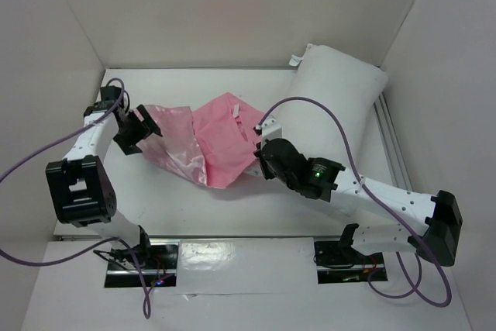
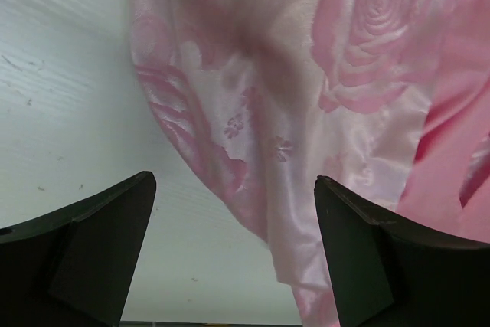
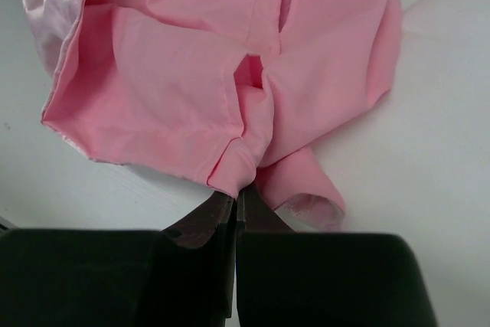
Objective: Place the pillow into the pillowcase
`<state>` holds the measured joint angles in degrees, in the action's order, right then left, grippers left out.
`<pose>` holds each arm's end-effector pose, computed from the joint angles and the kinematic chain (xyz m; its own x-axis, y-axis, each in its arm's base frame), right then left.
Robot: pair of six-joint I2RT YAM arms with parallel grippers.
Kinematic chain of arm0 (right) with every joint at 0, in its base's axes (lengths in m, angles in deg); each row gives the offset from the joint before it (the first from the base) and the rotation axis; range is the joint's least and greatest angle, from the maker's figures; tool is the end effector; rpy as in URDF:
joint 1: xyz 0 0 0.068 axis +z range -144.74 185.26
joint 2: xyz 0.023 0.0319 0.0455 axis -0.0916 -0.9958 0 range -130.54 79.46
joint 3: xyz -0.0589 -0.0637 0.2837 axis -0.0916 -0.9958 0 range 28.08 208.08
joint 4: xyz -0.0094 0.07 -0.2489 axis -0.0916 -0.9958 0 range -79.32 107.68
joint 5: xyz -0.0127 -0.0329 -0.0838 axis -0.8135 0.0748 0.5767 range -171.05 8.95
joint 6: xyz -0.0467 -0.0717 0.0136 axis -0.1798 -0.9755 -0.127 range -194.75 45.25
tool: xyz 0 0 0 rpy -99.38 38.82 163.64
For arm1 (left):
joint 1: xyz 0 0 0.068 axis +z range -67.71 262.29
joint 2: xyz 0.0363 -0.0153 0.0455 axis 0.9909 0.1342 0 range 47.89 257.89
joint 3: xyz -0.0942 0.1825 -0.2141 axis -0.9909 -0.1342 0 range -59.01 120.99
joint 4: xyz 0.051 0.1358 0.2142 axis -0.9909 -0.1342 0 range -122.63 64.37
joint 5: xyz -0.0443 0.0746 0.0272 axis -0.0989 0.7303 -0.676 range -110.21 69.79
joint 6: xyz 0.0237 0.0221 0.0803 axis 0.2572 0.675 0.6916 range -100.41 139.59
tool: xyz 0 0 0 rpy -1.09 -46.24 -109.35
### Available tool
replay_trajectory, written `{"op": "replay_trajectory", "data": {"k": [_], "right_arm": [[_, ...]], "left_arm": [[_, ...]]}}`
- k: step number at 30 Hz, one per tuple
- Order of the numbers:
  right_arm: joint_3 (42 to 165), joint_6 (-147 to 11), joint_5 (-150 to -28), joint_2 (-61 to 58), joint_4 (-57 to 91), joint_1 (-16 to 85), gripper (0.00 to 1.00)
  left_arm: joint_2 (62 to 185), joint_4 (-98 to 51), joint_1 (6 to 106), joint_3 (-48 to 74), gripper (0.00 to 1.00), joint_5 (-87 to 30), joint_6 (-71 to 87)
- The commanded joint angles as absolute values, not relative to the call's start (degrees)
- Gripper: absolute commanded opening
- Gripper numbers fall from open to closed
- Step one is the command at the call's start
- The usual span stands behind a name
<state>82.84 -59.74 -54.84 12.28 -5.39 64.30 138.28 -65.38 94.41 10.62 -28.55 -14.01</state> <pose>0.1698 0.2172 0.3031 -0.4398 -0.2816 -0.8528 -0.4870 0.8726 -0.0369 0.3380 0.0612 0.2419 -0.6324 -0.6959 -0.3402 -0.5859 0.7170 -0.3776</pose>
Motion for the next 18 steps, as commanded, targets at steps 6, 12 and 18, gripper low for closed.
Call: {"op": "replay_trajectory", "data": {"k": [6, 12, 18], "right_arm": [[86.3, -58.8, -52.1, 12.1, -5.6, 65.1, 0.00], [88.1, -58.8, -51.4, 10.9, -6.9, 65.1, 0.00], [88.1, -58.8, -51.3, 10.9, -6.9, 65.1, 0.00]], "left_arm": [[145.0, -64.1, 93.9, 11.6, 0.99, -24.6, -18.5], [150.7, -64.2, 88.9, 18.2, 0.90, -27.1, -19.3], [142.1, -65.9, 76.3, 21.8, 0.90, -17.9, -14.9]]}}
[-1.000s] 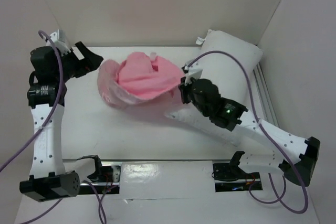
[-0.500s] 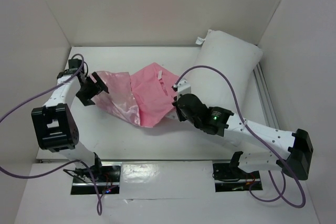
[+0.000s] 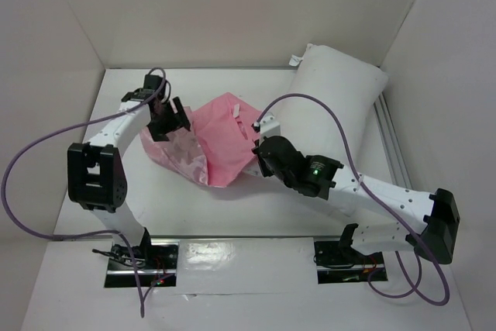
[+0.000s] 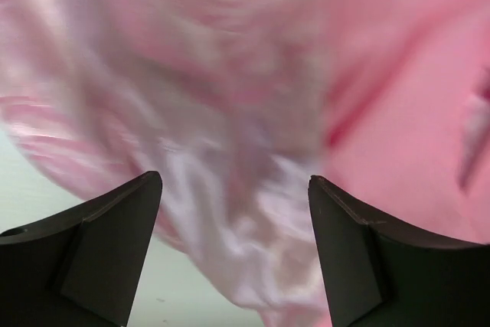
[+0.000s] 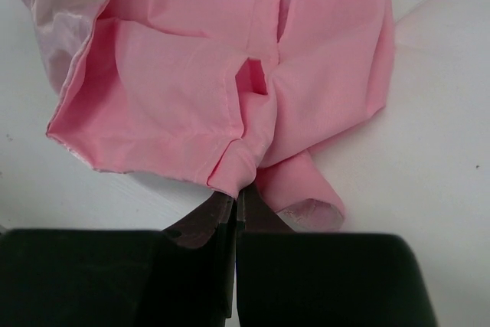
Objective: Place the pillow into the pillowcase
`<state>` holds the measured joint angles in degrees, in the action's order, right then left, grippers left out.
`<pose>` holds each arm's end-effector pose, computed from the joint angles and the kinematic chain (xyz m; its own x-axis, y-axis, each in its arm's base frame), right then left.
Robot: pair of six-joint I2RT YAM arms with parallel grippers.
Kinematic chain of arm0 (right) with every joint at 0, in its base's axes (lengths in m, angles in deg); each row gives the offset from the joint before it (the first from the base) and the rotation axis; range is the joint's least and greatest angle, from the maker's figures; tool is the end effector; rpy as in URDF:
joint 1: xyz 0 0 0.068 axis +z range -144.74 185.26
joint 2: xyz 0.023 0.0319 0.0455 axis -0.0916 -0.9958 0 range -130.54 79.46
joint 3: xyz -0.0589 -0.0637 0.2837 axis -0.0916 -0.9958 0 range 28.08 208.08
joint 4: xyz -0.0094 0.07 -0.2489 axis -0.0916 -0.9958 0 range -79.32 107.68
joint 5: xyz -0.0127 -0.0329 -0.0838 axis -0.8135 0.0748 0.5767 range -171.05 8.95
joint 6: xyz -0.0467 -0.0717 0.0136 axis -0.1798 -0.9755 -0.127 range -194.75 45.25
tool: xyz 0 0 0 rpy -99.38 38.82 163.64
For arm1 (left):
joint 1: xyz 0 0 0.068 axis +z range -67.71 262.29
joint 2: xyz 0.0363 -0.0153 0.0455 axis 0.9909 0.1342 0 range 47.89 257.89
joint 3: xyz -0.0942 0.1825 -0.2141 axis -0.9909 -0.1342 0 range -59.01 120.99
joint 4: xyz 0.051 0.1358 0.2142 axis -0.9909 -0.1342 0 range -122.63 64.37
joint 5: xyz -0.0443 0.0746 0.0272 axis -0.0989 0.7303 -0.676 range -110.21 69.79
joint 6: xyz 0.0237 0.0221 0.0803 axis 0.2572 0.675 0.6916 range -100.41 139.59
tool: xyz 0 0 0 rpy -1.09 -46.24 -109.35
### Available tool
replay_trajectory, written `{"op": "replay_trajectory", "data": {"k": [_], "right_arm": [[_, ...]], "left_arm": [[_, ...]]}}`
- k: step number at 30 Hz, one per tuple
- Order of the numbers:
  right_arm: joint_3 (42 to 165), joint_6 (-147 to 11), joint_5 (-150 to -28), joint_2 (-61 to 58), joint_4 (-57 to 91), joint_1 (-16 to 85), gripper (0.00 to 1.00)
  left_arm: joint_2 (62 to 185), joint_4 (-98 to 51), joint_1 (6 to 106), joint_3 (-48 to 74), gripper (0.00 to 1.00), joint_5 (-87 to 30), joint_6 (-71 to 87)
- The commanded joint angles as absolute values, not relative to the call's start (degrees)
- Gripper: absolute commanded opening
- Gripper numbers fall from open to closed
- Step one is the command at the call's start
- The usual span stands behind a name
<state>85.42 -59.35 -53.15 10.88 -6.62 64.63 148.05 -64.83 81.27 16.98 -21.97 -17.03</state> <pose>0.1730 0.2218 0.3114 -0.4360 -0.2757 -0.8567 -0.4674 0.8828 -0.0463 0.3837 -0.0092 0.2185 -0.7361 -0.5833 -0.3434 -0.5079 0.8113 -0.2894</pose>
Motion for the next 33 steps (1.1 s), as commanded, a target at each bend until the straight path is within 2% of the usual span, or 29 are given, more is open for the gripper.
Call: {"op": "replay_trajectory", "data": {"k": [1, 10, 16, 26, 33], "right_arm": [[88.1, -58.8, -52.0, 10.3, -6.4, 65.1, 0.00], [89.8, -58.8, -52.6, 8.5, -6.9, 66.2, 0.00], [89.3, -58.8, -50.6, 9.1, -6.9, 66.7, 0.00], [89.8, -58.8, -49.6, 8.6, -6.9, 66.7, 0.00], [89.8, -58.8, -49.1, 8.6, -6.9, 66.7, 0.00]], "left_arm": [[142.7, -66.7, 74.5, 22.9, 0.90, -17.0, -14.4], [161.4, -76.2, 72.1, 41.4, 0.81, -7.6, -17.0], [164.3, -78.5, 70.4, 41.8, 0.76, -7.6, -16.4], [164.9, -77.3, 70.4, 39.5, 0.32, -9.0, -15.8], [165.5, -77.3, 70.4, 42.2, 0.32, -10.8, -14.2]]}}
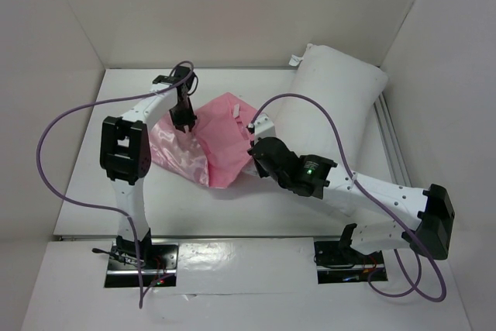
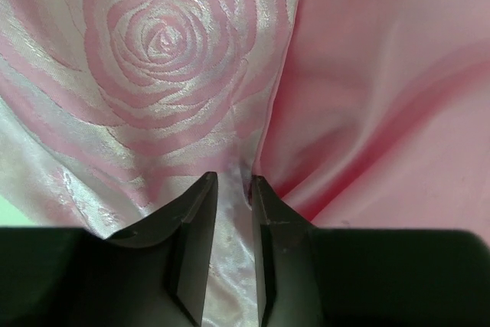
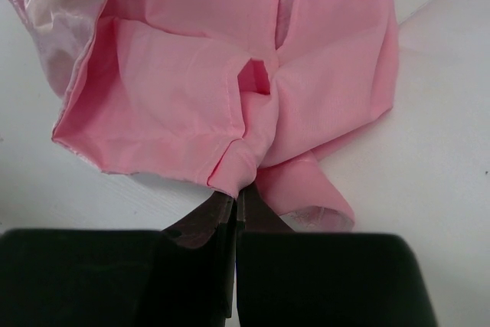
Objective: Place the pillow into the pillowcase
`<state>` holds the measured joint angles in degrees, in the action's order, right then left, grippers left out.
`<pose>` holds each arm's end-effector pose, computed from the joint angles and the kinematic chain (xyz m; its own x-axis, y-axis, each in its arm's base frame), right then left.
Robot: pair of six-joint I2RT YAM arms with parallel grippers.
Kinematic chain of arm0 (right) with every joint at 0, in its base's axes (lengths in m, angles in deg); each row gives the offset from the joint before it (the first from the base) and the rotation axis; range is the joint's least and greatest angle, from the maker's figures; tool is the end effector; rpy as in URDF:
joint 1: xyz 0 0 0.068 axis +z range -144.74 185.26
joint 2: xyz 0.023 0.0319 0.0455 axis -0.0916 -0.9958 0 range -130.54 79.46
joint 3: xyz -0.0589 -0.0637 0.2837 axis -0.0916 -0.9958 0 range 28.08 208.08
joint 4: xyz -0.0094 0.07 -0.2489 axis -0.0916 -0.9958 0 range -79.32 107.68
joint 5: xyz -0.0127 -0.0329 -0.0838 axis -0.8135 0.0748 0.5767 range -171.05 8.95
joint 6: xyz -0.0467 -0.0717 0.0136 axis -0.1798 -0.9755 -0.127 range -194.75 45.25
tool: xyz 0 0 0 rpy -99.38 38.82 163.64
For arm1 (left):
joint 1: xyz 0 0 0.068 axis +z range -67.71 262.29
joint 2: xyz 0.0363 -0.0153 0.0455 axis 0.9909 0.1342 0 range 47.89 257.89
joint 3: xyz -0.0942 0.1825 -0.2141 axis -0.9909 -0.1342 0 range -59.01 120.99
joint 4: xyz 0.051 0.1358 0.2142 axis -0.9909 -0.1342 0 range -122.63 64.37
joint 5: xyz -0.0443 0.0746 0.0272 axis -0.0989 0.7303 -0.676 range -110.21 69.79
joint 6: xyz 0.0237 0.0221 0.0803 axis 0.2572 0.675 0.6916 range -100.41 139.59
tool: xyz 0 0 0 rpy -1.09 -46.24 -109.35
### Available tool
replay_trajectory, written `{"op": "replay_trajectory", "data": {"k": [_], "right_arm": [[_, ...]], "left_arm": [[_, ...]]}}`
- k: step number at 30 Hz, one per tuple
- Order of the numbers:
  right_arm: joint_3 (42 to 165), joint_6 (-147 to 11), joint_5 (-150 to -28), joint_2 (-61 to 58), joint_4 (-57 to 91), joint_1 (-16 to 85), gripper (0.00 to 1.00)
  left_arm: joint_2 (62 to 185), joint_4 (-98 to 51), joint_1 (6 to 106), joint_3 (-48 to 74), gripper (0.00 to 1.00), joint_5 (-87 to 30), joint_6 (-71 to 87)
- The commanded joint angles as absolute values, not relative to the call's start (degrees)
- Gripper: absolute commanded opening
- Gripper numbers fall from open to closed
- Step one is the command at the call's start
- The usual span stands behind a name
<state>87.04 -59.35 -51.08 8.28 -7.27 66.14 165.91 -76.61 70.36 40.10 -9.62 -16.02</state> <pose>0.1736 0.2330 0.3092 -0.4330 -0.3047 -0.8483 -0.4647 0.8819 -0.0795 0.4484 -0.0804 0.2063 -0.8292 -0.4099 -0.3801 -0.4201 0.9055 -0.0599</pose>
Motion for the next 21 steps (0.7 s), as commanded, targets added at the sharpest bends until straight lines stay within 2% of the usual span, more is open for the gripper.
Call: {"op": "replay_trajectory", "data": {"k": [1, 4, 8, 11, 13, 14, 19, 21], "right_arm": [[89.8, -58.8, -49.1, 8.6, -6.9, 66.7, 0.00], [89.8, -58.8, -49.1, 8.6, -6.9, 66.7, 0.00], [89.8, -58.8, -49.1, 8.6, -6.9, 66.7, 0.00], [90.3, -58.8, -49.1, 8.6, -6.9, 66.7, 0.00], [90.3, -58.8, -48.4, 9.1, -6.9, 66.7, 0.00], [90.3, -58.8, -47.8, 9.1, -6.9, 66.7, 0.00], [92.3, -61.6, -45.0, 7.5, -5.9, 66.7, 0.00], [96.9, -65.1, -44.5, 3.8, -5.9, 62.9, 0.00]], "left_arm": [[166.0, -77.3, 70.4, 42.2, 0.39, -11.7, -14.2], [167.4, -77.3, 70.4, 42.7, 0.49, -13.0, -13.6], [168.7, -76.1, 70.4, 43.3, 0.48, -14.2, -13.6], [169.4, -76.1, 70.4, 43.8, 0.29, -14.8, -13.6], [169.4, -76.1, 70.4, 44.4, 0.07, -14.2, -13.6], [169.4, -76.6, 70.4, 45.3, 0.00, -14.2, -13.1], [168.7, -80.6, 73.0, 53.7, 0.00, -12.1, -12.5], [167.9, -82.8, 75.3, 58.9, 0.00, -12.1, -11.0]]}}
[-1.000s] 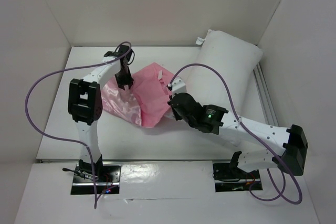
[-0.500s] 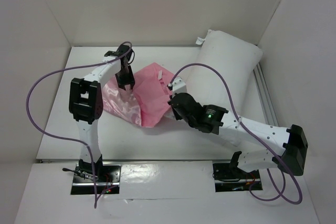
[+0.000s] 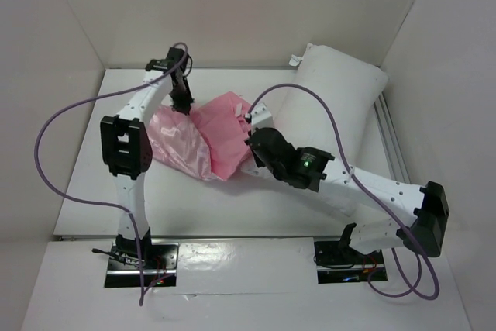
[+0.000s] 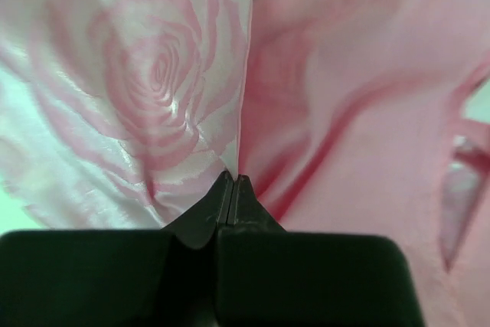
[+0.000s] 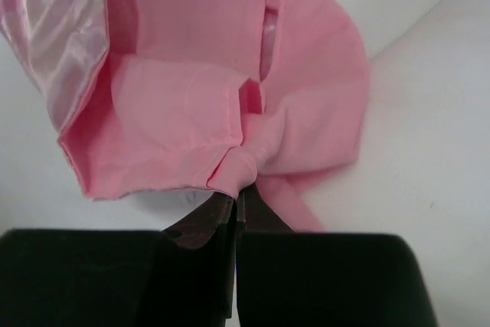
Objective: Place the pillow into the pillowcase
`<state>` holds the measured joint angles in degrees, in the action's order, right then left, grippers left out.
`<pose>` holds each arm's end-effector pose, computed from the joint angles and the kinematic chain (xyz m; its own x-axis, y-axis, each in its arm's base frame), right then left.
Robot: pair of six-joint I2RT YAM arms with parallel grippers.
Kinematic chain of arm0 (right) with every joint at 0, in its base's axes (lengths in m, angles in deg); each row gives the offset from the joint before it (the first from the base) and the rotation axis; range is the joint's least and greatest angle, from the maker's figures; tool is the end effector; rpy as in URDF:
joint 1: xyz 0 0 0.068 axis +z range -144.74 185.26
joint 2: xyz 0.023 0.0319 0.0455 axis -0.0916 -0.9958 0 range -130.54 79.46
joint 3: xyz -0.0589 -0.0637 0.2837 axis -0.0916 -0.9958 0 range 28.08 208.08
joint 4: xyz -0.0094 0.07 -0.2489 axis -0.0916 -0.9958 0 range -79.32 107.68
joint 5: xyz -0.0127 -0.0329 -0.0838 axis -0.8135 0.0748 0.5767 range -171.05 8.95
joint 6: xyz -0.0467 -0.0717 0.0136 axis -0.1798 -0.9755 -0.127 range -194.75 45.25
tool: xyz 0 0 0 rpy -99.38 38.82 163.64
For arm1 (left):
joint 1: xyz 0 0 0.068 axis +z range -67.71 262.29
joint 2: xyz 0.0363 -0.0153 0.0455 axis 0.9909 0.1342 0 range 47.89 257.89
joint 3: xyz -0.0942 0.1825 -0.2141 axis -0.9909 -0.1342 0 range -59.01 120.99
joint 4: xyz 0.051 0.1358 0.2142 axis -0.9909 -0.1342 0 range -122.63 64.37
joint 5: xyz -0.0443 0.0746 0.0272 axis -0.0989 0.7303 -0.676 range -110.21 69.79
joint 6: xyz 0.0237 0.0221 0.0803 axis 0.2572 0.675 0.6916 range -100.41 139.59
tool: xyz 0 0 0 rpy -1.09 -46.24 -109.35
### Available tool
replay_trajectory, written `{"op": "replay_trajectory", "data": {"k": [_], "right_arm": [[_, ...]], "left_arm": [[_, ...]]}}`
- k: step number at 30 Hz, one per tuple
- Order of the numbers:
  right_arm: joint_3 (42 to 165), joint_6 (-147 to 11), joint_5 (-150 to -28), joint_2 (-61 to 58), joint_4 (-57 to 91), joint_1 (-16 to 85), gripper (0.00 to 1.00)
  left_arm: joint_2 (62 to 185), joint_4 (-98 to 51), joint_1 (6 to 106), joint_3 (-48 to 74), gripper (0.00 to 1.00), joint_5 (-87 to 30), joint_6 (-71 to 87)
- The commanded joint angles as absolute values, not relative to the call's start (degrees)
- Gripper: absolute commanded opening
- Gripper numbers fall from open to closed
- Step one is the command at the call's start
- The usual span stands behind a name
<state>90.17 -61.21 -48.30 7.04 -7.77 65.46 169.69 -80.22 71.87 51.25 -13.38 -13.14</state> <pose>0.1821 0.2345 0.3232 -0.4023 -0.3063 -0.8627 -0.4294 0.8954 -0.1177 0.4757 -0.0782 0.2319 -0.8280 -0.3937 -0.3993 -0.3751 0.9182 -0.1273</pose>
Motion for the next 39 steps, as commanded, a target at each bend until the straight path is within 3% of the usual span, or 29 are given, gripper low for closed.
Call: {"op": "replay_trajectory", "data": {"k": [1, 6, 10, 13, 21, 26, 27, 28, 32, 33, 39], "right_arm": [[99.2, -66.5, -46.0, 2.4, -5.1, 60.8, 0.00], [116.6, -76.6, -52.6, -3.5, 2.8, 44.7, 0.00], [127.6, -78.0, -58.5, -6.4, 7.7, 39.6, 0.00], [127.8, -78.8, -60.5, -4.2, 10.4, 39.6, 0.00], [109.0, -76.3, -65.6, 2.8, 7.2, 50.8, 0.00], [92.7, -65.4, -68.7, 0.8, 7.7, 65.1, 0.00], [91.2, -63.7, -68.7, -1.9, 8.5, 67.0, 0.00], [90.1, -62.1, -70.1, -3.6, 8.5, 68.7, 0.00], [93.3, -60.2, -70.0, -10.4, 0.4, 71.8, 0.77], [95.6, -61.3, -69.1, -10.4, -0.9, 71.8, 0.90], [104.6, -63.1, -61.9, -3.4, -10.8, 64.8, 0.95]], "left_arm": [[168.8, -83.6, 76.4, 66.0, 0.00, -13.2, -10.5], [173.9, -84.5, 85.4, 90.7, 0.00, -25.8, -9.7], [163.7, -68.5, 92.5, 83.5, 0.00, -36.4, -14.4], [159.2, -65.1, 97.0, 84.6, 0.00, -40.0, -16.7], [143.4, -60.6, 108.3, 60.8, 0.00, -43.2, -16.0], [130.7, -59.2, 109.0, 34.6, 0.00, -31.6, -15.1], [128.9, -59.2, 109.0, 31.4, 0.08, -30.9, -15.8], [126.1, -59.2, 109.0, 25.9, 0.38, -30.8, -15.8], [121.6, -59.2, 108.5, 20.0, 0.89, -29.6, -16.4], [121.6, -60.0, 107.4, 20.0, 0.92, -28.8, -15.8], [119.7, -60.7, 100.0, 18.9, 0.94, -23.5, -14.4]]}}
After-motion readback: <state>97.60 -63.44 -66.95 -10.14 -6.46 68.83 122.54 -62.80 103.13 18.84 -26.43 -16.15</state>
